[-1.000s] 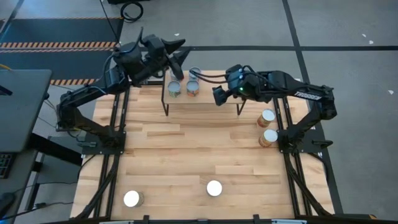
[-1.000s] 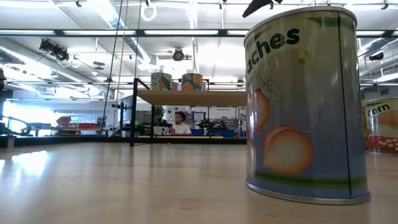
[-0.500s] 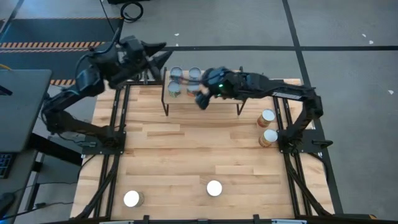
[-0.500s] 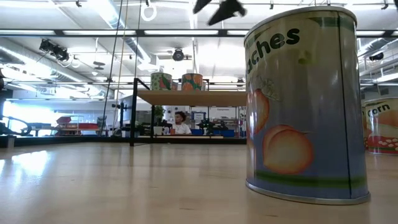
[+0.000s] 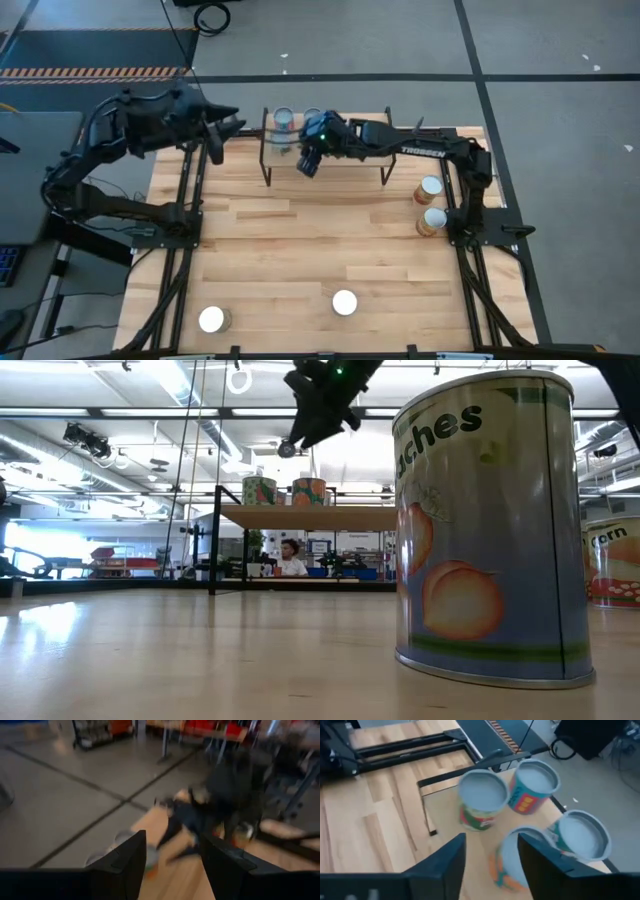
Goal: Pick and place cans onto a shelf
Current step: Put the can of oranges on the shelf aligned with the can of carrots
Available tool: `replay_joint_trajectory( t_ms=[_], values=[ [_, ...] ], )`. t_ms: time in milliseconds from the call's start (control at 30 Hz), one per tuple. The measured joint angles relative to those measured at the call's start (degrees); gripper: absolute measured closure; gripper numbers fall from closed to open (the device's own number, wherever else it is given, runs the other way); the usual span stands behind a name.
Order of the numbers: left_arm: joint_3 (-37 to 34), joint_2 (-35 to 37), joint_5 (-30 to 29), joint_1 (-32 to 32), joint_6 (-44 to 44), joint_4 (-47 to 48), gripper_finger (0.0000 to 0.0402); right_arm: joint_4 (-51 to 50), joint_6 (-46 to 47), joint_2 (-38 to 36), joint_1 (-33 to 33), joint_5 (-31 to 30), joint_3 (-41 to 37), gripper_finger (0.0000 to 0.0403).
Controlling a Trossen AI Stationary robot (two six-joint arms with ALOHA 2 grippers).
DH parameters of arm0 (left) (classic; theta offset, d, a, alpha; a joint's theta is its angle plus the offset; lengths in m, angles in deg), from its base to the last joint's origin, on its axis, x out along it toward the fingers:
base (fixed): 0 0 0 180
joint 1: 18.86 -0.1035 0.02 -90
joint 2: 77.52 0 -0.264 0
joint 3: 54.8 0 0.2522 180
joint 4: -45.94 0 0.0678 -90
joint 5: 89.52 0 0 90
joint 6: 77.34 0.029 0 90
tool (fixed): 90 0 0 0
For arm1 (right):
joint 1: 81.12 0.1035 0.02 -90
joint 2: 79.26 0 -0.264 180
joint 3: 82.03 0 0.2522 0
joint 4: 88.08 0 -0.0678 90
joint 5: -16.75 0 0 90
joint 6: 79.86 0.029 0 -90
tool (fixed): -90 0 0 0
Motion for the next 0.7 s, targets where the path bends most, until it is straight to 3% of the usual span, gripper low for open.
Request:
replay_joint_trajectory(
  t_ms=[200, 367, 700],
  values=[
    [-0.07, 0.31, -0.12, -0.04, 0.02, 7.46, 0.0214, 0.19, -2.42, -2.65, -5.06, 7.59, 0.02, 0.0244],
    [-0.07, 0.73, -3.31, -0.04, 1.14, 8.00, 0.0214, 2.08, -8.53, -3.56, -7.34, 15.36, 0.04, 0.0245],
    [-0.05, 1.33, -11.89, -0.07, 4.03, 2.55, 0.0214, 2.77, -12.15, -3.63, -6.12, 16.80, 0.04, 0.0245]
  ],
)
